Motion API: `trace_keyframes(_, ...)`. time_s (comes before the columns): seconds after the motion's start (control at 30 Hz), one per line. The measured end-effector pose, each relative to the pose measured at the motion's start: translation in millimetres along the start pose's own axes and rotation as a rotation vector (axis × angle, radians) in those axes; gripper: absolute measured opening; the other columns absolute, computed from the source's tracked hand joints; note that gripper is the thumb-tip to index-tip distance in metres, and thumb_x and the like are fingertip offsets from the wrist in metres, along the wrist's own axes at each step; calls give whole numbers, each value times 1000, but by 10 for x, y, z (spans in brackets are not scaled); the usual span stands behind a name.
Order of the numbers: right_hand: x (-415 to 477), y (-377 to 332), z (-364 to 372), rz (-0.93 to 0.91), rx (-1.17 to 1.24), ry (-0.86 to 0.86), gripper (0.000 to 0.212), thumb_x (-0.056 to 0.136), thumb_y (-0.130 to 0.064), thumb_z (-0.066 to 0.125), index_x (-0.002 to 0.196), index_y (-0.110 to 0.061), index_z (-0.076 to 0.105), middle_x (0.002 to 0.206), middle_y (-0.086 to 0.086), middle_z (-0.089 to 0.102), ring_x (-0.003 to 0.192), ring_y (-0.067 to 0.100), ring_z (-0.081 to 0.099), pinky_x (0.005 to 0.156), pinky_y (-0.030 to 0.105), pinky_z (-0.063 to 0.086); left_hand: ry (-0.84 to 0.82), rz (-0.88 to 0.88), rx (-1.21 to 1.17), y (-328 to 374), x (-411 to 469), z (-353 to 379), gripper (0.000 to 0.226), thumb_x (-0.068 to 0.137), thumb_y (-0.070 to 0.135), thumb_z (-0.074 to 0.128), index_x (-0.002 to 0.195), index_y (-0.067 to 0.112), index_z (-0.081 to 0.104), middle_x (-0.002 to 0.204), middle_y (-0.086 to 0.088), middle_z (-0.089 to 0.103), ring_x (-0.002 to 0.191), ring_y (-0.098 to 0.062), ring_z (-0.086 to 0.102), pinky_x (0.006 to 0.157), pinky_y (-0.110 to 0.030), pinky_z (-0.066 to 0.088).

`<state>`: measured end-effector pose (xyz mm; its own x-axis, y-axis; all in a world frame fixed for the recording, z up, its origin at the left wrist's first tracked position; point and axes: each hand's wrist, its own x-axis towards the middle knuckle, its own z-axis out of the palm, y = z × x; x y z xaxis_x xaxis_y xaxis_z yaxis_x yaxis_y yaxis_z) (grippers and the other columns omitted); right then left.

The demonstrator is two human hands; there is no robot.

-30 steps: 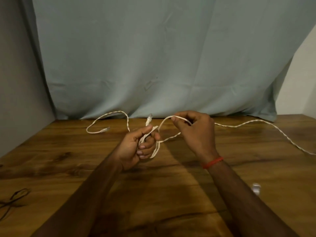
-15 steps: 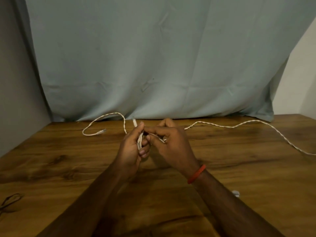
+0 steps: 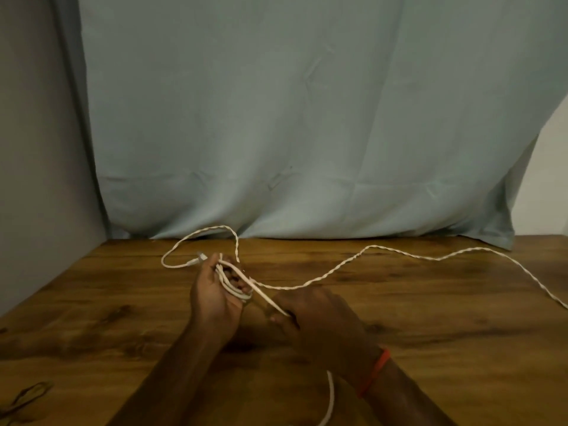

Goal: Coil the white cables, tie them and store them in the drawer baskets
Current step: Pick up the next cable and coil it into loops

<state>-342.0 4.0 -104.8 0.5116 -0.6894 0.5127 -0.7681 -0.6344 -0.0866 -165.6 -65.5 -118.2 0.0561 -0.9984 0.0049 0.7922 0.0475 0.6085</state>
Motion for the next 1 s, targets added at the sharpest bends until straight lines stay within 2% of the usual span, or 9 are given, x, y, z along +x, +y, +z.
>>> trace_keyframes(0.13,14,22,-76,-4,7,-3,18,96,-44,46,104,-34,59,89,-5,67,80,16,59,64,30,31,-64,-20,-141,59,-59,101,38,101,39,42,71,17,51,65,-1,52,61,-16,51,68,-31,43)
trace_keyframes(0.27,2,152,-98,65,52,-190,7,97,-36,52,103,-34,53,94,-7,67,87,14,60,69,35,46,-118,-23,-326,234,-103,175,49,103,37,39,60,16,51,56,3,46,49,-11,49,52,-22,48)
trace_keyframes(0.37,-18,274,-178,194,410,-302,8,99,-25,57,95,-32,60,80,-4,69,70,10,67,67,36,58,-238,-71,-399,316,-105,134,53,105,38,34,56,20,47,45,7,38,37,-5,39,38,-18,39)
trace_keyframes(0.5,-81,393,-339,379,780,-339,10,99,-25,61,96,-16,64,72,13,69,60,23,63,58,34,47,-458,-135,-474,318,-52,20,48,103,39,32,64,18,50,45,7,40,33,-6,35,37,-19,30)
trace_keyframes(0.63,-104,501,-435,451,926,-187,31,91,-41,58,86,-14,72,55,-2,47,51,10,40,52,25,33,-530,-103,-354,350,-48,-14,34,90,46,50,74,16,53,50,8,40,34,-6,36,39,-21,28)
trace_keyframes(0.73,-111,632,-479,564,1050,-28,36,86,-44,62,81,-11,76,55,-4,37,52,10,32,52,24,28,-496,-115,-276,310,-77,14,23,86,37,53,78,16,52,50,9,37,33,-6,34,40,-20,26)
trace_keyframes(0.8,-146,694,-498,543,965,-49,33,88,-42,65,81,-12,77,54,-3,41,53,13,34,53,27,31,-469,-129,-257,270,-86,46,16,87,28,50,79,15,53,50,9,37,32,-5,34,38,-19,26)
trace_keyframes(0.87,-178,733,-514,486,723,-138,27,91,-38,67,80,-16,77,56,-4,54,57,14,44,57,28,37,-473,-143,-258,253,-82,63,16,89,25,46,80,15,52,51,9,37,32,-6,34,37,-18,27)
trace_keyframes(1.0,-153,775,-481,423,425,-243,12,86,-31,77,80,-20,78,80,2,73,70,7,62,70,31,50,-502,-155,-264,258,-79,76,16,91,26,44,79,16,50,51,9,38,33,-5,34,37,-18,31)
